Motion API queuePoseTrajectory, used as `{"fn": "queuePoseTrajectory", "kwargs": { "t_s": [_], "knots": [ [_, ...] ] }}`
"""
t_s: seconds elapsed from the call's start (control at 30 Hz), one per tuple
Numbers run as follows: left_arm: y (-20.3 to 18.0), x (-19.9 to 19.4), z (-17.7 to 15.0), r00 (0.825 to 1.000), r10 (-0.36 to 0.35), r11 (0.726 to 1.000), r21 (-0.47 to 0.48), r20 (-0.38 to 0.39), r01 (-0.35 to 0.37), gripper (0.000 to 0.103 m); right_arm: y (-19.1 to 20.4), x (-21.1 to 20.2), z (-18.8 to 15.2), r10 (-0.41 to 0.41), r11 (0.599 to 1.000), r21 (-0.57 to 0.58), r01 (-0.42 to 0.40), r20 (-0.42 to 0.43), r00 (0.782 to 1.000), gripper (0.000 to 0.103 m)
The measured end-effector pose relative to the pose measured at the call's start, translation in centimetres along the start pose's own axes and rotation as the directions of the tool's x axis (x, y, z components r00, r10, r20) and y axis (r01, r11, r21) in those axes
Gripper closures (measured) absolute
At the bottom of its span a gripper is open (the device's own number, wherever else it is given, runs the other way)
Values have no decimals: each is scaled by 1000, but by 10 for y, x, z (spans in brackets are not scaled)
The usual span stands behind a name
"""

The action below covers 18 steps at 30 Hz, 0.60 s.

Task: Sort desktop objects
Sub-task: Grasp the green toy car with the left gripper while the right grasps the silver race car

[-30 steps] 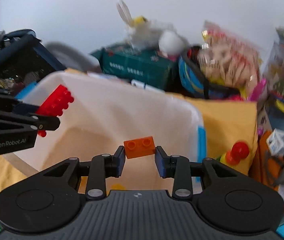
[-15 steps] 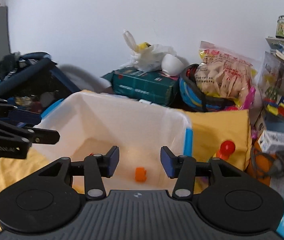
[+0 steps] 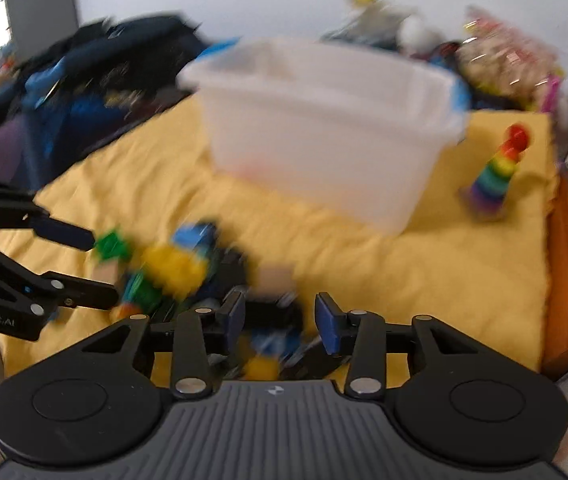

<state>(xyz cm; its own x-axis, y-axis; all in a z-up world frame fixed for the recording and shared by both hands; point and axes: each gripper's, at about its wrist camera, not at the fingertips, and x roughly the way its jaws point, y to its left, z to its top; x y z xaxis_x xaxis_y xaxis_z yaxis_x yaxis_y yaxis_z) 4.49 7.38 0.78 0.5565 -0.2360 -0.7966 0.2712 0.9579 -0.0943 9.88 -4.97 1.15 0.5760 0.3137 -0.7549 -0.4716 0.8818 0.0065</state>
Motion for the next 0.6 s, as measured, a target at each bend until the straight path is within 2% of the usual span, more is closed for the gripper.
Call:
{"fn": "queuePoseTrajectory", "kwargs": {
  "t_s": [0.23, 0.3, 0.4, 0.5, 0.6],
  "knots": [
    [-22, 3, -8, 998, -55, 994, 99, -5, 55, 39, 34, 32, -22, 54, 985, -155, -68, -98, 994, 65],
    [-28, 6, -11, 999, -39, 990, 134, -12, 41, 43, 37, 41, -23, 59, 982, -172, -78, -110, 992, 67],
    [-33, 14, -11, 999, -41, 985, 168, -20, 44, 43, 37, 47, -23, 69, 979, -183, -90, -120, 990, 69],
    [-41, 19, -8, 999, -48, 974, 222, -5, 48, 45, 32, 36, -25, 64, 983, -166, -83, -117, 991, 70],
    [-52, 29, -4, 1000, -21, 947, 319, 1, 20, 58, 18, 18, -33, 54, 992, -108, -67, -114, 992, 70]
  ]
}}
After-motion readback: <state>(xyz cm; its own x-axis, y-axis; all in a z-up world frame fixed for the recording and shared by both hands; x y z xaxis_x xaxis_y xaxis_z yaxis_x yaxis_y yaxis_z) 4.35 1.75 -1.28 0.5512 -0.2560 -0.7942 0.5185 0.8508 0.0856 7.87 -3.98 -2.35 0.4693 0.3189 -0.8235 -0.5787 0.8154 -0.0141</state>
